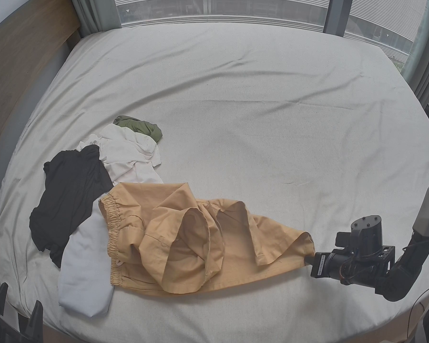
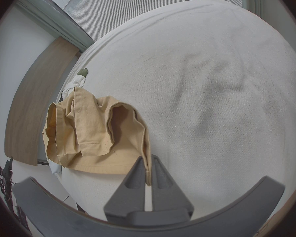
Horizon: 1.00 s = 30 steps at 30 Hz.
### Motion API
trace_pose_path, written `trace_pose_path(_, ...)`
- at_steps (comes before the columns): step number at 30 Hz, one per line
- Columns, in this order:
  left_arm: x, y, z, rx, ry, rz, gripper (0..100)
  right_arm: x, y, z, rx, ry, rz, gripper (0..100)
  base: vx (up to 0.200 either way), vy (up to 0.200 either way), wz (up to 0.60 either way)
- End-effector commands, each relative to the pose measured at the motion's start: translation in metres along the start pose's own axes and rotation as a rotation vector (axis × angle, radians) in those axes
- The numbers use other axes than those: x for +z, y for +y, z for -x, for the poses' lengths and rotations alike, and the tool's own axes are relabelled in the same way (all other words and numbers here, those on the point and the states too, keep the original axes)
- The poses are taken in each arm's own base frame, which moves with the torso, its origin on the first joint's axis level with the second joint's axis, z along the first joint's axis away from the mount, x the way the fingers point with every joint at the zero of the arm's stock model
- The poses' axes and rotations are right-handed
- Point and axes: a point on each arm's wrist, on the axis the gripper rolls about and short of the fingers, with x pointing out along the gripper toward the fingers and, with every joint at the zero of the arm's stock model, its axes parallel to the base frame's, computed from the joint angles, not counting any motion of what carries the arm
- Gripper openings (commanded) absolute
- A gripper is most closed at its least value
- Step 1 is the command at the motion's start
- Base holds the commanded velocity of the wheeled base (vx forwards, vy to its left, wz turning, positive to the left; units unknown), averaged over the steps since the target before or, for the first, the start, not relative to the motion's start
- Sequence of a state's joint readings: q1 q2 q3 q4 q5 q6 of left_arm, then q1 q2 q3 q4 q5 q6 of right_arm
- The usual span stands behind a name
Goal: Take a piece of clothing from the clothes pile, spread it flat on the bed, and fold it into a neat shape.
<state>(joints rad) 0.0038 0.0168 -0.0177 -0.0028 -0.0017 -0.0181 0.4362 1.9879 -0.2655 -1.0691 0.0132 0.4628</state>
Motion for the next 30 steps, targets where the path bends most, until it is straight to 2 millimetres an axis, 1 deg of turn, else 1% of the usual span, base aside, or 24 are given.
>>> trace_pose_path(1, -0.005, 0.000, 0.000, 0.001, 0.001, 0.000, 100, -0.004, -0.009, 0.009, -0.020, 0.017, 0.011, 0, 0.000, 0.000, 0.00)
trace_pose_path(13, -0.005, 0.000, 0.000, 0.001, 0.001, 0.000, 100, -0.014, -0.033, 0.024, -0.067, 0.033, 0.023, 0, 0.000, 0.000, 0.00)
trace_pose_path(19, -0.005, 0.000, 0.000, 0.001, 0.001, -0.001, 100, -0.020, -0.039, 0.031, -0.088, 0.050, 0.038, 0, 0.000, 0.000, 0.00)
trace_pose_path(30, -0.005, 0.000, 0.000, 0.001, 0.001, -0.001, 100, -0.032, -0.044, 0.040, -0.107, 0.105, 0.051, 0, 0.000, 0.000, 0.00)
